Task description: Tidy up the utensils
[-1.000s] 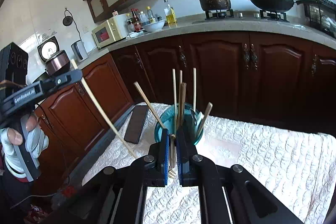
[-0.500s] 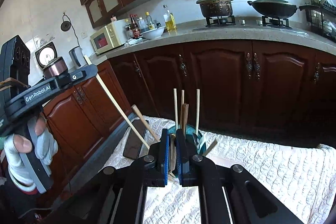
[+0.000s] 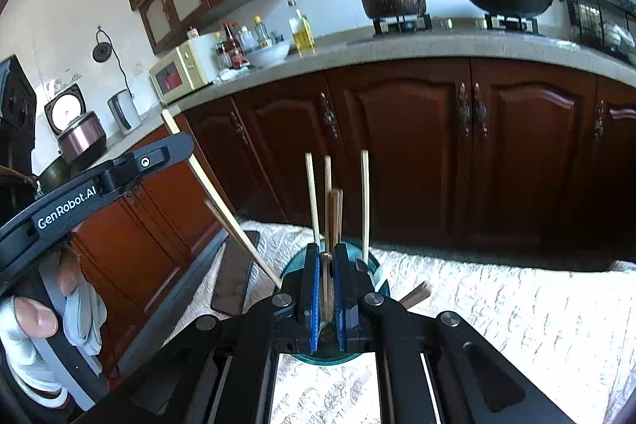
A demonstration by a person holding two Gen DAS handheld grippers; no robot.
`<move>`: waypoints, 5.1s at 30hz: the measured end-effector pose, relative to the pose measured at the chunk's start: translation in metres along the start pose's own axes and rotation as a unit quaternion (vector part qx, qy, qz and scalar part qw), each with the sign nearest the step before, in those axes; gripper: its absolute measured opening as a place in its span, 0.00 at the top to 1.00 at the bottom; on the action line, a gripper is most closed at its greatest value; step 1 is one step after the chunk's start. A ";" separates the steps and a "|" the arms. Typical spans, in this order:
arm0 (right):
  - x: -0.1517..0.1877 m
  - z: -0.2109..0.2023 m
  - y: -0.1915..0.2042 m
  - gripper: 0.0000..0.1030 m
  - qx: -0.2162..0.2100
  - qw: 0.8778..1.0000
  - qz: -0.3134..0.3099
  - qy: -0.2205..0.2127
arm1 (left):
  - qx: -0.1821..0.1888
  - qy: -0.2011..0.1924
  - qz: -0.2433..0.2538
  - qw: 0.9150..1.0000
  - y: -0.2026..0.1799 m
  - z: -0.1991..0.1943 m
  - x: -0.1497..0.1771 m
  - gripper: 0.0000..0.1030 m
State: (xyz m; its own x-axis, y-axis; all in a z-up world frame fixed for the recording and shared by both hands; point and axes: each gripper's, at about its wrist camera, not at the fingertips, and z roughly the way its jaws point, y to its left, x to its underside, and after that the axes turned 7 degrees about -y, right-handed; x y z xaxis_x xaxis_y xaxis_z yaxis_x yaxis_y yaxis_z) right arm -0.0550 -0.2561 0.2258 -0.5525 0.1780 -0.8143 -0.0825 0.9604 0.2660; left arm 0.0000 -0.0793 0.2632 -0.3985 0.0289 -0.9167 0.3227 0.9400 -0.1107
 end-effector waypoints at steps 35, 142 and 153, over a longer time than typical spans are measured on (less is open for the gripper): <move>0.056 0.022 -0.028 0.83 0.033 0.997 0.035 0.068 | -0.021 0.061 -0.004 0.998 -0.008 0.024 0.042 0.87; 0.055 -0.082 0.035 0.44 0.129 0.991 -0.024 -0.020 | -0.111 0.059 0.010 0.992 -0.016 -0.082 0.099 0.55; 0.055 -0.079 0.036 0.44 0.127 0.991 -0.025 -0.018 | -0.109 0.063 0.012 0.992 -0.016 -0.079 0.101 0.55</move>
State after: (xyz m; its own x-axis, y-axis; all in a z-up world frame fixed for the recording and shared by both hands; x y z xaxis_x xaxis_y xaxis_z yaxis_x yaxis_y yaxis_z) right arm -0.1537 -0.2284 0.2308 -0.5233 0.1325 -0.8418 0.1057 0.9903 0.0902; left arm -0.1133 -0.0650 0.2023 -0.5010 0.0812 -0.8616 0.1457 0.9893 0.0085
